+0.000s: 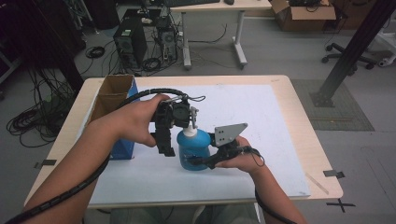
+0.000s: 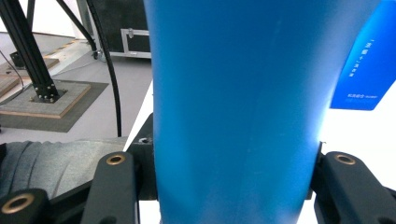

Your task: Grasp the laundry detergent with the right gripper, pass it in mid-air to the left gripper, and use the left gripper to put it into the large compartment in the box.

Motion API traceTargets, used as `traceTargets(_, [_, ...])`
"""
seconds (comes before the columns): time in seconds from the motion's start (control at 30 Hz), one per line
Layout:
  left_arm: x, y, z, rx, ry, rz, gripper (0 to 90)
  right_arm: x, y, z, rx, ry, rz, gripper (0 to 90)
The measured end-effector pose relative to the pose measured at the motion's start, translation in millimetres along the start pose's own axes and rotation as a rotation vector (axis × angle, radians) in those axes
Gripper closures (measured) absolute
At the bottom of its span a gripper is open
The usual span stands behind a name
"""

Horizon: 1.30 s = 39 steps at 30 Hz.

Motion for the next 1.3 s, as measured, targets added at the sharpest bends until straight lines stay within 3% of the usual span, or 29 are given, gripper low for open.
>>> traceTargets(0.63, [3.9, 3.1, -7.3, -0.011, -0.003, -0.006, 0.2, 2.8, 2.3, -26.4, 0.0, 0.031, -0.006, 45.1])
traceTargets(1.3, [7.3, 7.4, -14.7, -0.024, 0.015, -0.015, 0.2, 4.0, 6.1, -34.3, -0.004, 0.032, -0.007, 45.0])
Point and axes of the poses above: each handheld gripper's, and its own axes: z roughly backward along the jaws, y roughly out of its top, x roughly to its right, the point moved 7 cm from there along -z, roughly forward along the jaws, and after that the axes turned 7 degrees about -x, right-handed, at the moved point
